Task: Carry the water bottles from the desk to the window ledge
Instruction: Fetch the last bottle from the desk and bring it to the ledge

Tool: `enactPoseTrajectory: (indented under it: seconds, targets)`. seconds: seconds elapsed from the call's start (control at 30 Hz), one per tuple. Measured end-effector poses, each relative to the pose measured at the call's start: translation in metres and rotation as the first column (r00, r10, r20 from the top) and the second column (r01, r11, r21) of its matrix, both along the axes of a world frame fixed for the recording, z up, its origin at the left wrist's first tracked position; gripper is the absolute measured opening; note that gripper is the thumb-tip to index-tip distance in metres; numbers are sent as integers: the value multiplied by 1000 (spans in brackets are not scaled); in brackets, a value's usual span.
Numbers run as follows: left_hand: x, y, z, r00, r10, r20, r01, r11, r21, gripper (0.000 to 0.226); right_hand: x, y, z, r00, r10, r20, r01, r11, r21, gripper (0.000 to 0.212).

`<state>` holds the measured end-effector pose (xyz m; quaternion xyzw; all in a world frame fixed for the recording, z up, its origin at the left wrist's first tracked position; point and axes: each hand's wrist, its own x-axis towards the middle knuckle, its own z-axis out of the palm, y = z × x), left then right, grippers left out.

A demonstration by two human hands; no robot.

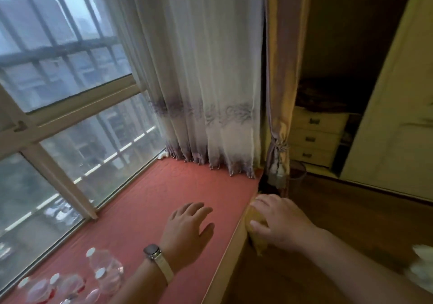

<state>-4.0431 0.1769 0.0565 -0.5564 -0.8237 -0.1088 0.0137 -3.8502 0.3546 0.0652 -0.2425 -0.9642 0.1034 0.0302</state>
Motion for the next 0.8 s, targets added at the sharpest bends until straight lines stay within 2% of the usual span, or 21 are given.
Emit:
enactPoseTrajectory:
  seconds: [0.1,0.27,0.47,0.8]
  targets:
    - [36,64,6,998,-63,-8,63,998,20,51,46,53,2,996,-84,-30,83,996,-12,58]
    - [95,173,11,983,-182,-29,183,983,12,43,131,144,2,975,-220,-34,219,975,-24,58]
    - [154,275,20,954,-300,-17,300,954,-3,45,219,220,9,933,-355,-51,355,935,-12,59]
    - [186,428,12,884,-466,38,467,884,0,40,289,312,-3,846,-533,-22,533,846,-5,56]
